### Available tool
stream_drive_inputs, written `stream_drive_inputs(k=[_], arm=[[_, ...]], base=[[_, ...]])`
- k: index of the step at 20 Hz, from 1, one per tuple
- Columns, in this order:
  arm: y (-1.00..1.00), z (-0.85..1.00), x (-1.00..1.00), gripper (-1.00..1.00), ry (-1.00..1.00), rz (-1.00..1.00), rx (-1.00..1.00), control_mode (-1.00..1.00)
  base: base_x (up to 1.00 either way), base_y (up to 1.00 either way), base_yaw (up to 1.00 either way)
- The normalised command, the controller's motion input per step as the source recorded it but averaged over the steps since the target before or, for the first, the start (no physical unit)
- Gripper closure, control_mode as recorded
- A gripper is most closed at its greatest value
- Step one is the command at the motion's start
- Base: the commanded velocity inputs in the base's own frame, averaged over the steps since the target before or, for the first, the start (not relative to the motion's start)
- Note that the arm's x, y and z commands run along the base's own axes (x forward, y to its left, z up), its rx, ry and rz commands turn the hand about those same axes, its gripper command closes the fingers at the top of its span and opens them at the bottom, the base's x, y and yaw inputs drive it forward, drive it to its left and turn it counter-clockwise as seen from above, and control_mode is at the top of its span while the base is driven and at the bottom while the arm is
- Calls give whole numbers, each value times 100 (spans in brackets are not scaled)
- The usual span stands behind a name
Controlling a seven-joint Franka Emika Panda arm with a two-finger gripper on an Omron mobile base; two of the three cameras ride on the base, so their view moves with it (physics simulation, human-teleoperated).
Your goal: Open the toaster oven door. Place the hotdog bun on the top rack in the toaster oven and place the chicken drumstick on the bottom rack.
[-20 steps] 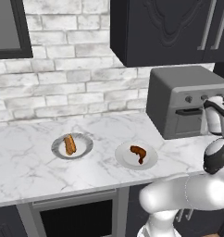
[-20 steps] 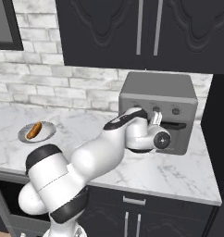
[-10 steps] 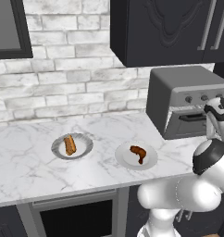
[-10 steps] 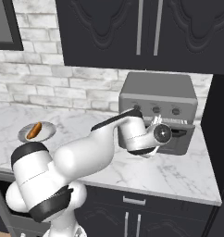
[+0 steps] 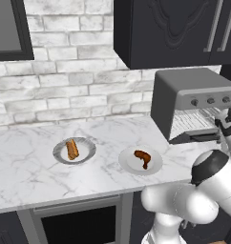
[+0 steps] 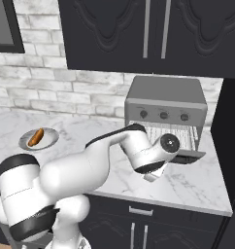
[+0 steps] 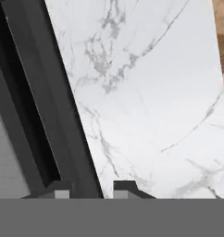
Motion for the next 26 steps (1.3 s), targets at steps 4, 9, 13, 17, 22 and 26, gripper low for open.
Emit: stream_drive_inputs(k=[4, 9, 13, 17, 22, 26], arm=[[7, -100, -78, 100, 20, 0, 0, -100], [2, -19, -45, 100, 22, 5, 1, -100], [-2, 95, -50, 100, 14, 13, 0, -100], [-2, 100, -17, 100, 10, 28, 0, -100], [0, 55, 42, 100, -13, 43, -6, -100], [0, 40, 96, -100, -19, 40, -8, -100]], base=[[0, 0, 0], [0, 0, 0], [0, 0, 0], [0, 0, 0], [0, 0, 0], [0, 0, 0]])
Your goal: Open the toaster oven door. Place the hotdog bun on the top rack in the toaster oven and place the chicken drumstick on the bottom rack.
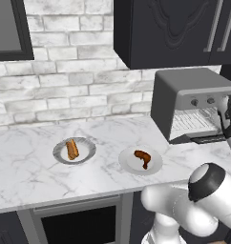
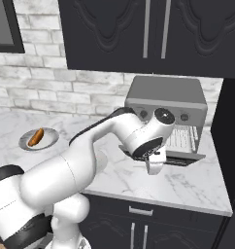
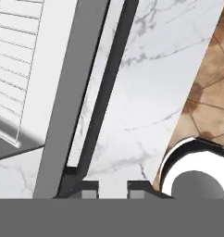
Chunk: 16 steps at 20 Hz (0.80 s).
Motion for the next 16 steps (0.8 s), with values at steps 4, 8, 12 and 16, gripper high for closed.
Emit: stream_drive_inputs(k=[4, 8, 12, 16], arm=[[0, 25, 100, -100, -17, 25, -14, -100], [-15, 34, 62, -100, -8, 29, -21, -100], [-12, -10, 46, -100, 0, 42, -33, -100], [-12, -40, 46, -100, 0, 46, -37, -100]], base=[[0, 0, 0], [0, 0, 0], [0, 0, 0], [0, 0, 0]])
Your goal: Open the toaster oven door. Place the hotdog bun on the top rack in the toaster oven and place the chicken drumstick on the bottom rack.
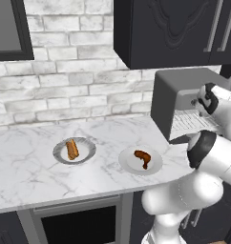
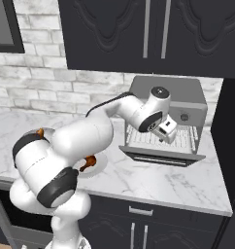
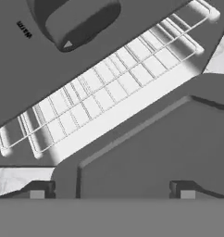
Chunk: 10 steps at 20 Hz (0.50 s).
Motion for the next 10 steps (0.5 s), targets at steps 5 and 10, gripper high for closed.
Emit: stream_drive_inputs(k=[5, 10], arm=[[-12, -56, 47, -100, -3, 38, -25, -100], [-31, -52, 21, -100, 0, 34, -13, -100]], base=[[0, 0, 0], [0, 0, 0]])
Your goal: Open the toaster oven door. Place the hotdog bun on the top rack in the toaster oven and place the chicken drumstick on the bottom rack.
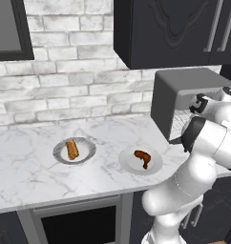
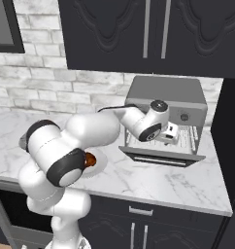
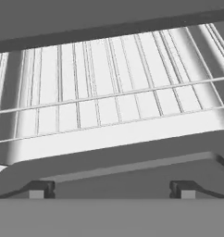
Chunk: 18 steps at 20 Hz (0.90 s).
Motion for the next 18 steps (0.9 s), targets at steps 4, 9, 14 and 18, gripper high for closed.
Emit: stream_drive_inputs(k=[4, 9, 14, 18], arm=[[-23, -52, 0, -100, 3, 34, -11, -100], [-4, -59, 0, -100, 17, 33, -7, -100], [0, -67, -26, -100, 28, 31, -3, -100], [0, -77, -62, -100, 16, 25, -4, -100]], base=[[0, 0, 0], [0, 0, 0], [0, 0, 0], [0, 0, 0]])
